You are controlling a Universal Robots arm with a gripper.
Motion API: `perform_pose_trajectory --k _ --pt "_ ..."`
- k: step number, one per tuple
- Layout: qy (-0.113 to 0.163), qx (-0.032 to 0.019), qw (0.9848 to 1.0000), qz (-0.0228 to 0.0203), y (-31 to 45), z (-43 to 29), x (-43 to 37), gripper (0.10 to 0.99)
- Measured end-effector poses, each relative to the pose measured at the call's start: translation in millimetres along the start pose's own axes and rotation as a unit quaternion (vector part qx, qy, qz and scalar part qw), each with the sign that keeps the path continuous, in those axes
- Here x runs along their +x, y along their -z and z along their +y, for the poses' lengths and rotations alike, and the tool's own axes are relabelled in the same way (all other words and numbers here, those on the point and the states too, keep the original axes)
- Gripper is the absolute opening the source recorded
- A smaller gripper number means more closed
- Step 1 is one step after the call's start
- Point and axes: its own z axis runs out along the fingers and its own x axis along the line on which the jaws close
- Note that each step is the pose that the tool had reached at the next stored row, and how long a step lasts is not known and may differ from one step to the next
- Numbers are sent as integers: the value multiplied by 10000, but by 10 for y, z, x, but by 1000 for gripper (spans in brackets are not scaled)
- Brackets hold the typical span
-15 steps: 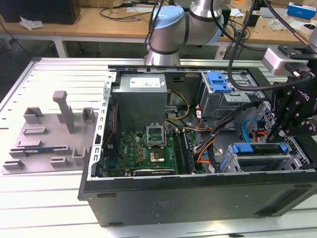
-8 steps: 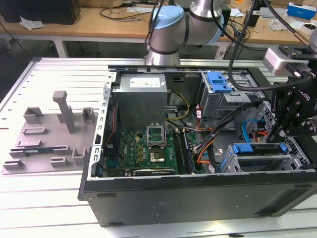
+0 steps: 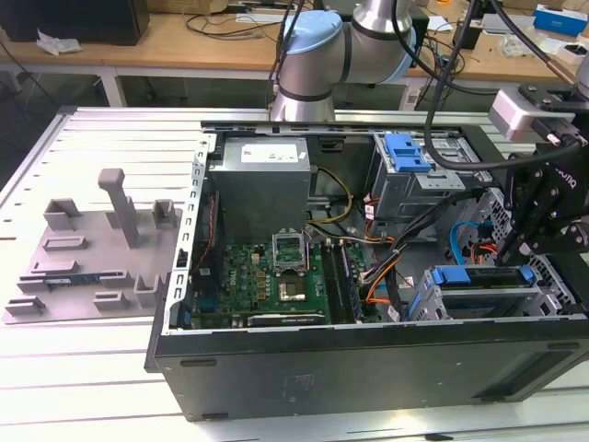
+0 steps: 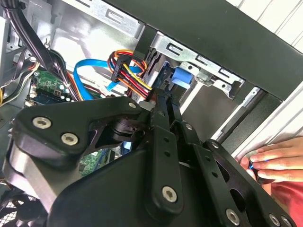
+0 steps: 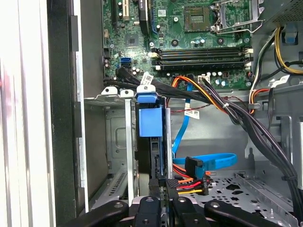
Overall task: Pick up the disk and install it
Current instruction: 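Insert the first disk wire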
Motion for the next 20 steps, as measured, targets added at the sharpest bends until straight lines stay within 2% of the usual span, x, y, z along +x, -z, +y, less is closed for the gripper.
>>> perform_pose_trajectory --k 20 --pt "0 0 10000 1 -38 -6 12 169"
